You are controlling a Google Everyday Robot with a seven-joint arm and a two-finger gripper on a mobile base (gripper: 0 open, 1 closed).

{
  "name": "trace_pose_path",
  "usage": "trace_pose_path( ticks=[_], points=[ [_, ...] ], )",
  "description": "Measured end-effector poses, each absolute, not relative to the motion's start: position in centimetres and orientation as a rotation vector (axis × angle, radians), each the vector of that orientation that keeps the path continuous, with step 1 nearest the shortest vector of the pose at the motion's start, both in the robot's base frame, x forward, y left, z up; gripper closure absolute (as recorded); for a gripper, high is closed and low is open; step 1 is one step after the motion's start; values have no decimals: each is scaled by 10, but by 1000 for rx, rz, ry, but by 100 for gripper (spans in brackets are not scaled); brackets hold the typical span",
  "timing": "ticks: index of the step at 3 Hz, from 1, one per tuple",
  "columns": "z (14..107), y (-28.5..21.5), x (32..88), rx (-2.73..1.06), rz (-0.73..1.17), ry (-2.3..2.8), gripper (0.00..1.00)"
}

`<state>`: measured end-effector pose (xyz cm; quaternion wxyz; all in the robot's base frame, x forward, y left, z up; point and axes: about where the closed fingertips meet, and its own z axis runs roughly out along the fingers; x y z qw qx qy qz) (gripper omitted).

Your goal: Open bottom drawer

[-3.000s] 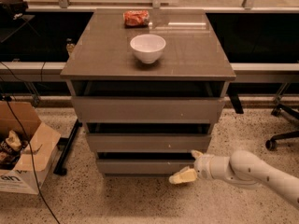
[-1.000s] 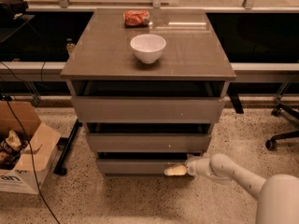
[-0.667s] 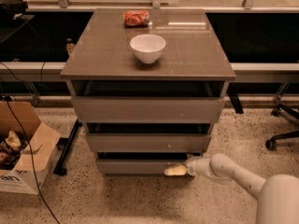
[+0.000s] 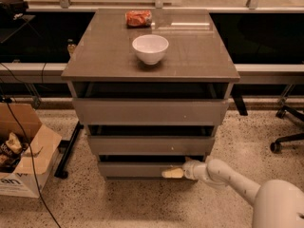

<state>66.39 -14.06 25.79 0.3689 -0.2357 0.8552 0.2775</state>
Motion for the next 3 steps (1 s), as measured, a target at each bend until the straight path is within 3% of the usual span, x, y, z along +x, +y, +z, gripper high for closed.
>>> trace_pose_path(
  ticks=[1,3],
  points=[
    [240,-138,669,-596,698,2227,0],
    [220,-142,676,-616,654,2287,41]
  ],
)
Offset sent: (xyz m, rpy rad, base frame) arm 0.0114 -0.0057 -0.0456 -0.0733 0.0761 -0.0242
